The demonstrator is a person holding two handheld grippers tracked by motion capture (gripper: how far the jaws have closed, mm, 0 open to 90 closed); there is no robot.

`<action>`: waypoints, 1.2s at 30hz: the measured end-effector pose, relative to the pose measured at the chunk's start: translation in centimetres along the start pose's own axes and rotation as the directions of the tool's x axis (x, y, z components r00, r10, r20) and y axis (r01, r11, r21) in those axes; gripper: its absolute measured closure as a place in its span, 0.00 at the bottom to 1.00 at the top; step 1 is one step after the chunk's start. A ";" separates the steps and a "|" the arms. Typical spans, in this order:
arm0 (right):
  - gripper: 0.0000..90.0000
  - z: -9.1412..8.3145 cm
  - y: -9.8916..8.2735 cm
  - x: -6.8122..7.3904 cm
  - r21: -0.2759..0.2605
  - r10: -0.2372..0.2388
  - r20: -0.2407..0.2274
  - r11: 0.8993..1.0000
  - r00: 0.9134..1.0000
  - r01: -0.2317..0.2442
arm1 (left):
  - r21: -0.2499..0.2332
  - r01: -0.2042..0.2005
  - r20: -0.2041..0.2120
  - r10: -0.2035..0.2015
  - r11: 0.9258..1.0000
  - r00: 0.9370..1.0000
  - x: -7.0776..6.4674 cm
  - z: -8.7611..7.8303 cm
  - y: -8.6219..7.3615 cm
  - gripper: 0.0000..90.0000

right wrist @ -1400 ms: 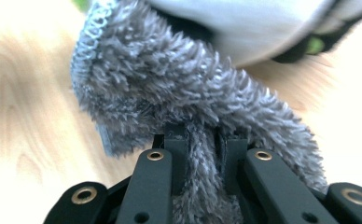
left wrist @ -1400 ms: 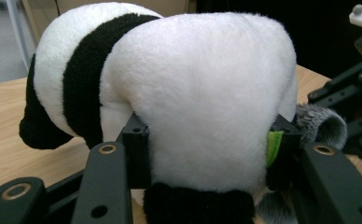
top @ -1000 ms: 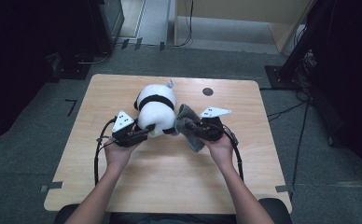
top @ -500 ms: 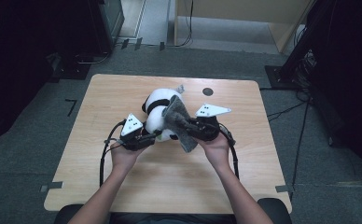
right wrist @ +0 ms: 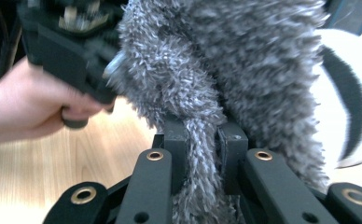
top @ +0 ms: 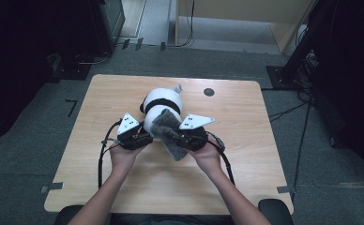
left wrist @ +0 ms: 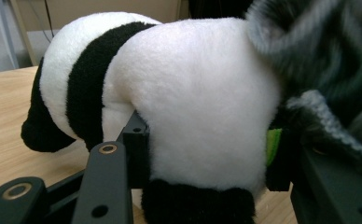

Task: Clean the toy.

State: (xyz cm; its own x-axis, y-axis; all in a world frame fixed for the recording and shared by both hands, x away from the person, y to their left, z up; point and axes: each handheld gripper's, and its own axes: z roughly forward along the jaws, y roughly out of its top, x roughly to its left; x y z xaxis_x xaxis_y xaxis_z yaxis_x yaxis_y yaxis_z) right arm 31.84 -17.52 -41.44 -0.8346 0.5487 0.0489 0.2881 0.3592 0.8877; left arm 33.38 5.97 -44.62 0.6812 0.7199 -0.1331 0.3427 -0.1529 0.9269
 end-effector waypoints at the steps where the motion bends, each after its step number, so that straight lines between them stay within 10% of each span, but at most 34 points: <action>1: 0.88 0.4 -0.1 0.2 0.014 -0.012 -0.006 1.000 1.000 0.012 | -0.004 0.000 -0.001 0.000 1.000 1.000 0.1 -0.1 0.0 0.54; 14: 0.89 1.9 -1.6 0.1 0.124 -0.022 -0.082 0.992 0.996 0.032 | -0.020 0.013 0.007 -0.013 1.000 1.000 0.4 -0.2 0.1 0.54; 22: 0.88 3.7 -3.7 -0.6 0.214 -0.022 -0.040 0.976 0.999 0.030 | -0.031 0.015 0.038 -0.014 0.999 0.999 0.8 -0.7 0.3 0.54; 36: 0.88 1.8 -4.7 -4.3 0.186 0.053 0.054 0.981 0.997 -0.062 | -0.037 0.005 0.043 -0.004 0.999 0.999 1.9 -1.7 0.2 0.53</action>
State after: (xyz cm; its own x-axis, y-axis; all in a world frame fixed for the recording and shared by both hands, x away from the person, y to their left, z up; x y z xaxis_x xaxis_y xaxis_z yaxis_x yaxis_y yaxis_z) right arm 34.91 -20.18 -46.60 -0.7917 0.6067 0.0707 0.4213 0.4585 0.7825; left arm 33.65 8.38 -44.07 0.7069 0.6909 -0.1514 0.3218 -0.1236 0.9387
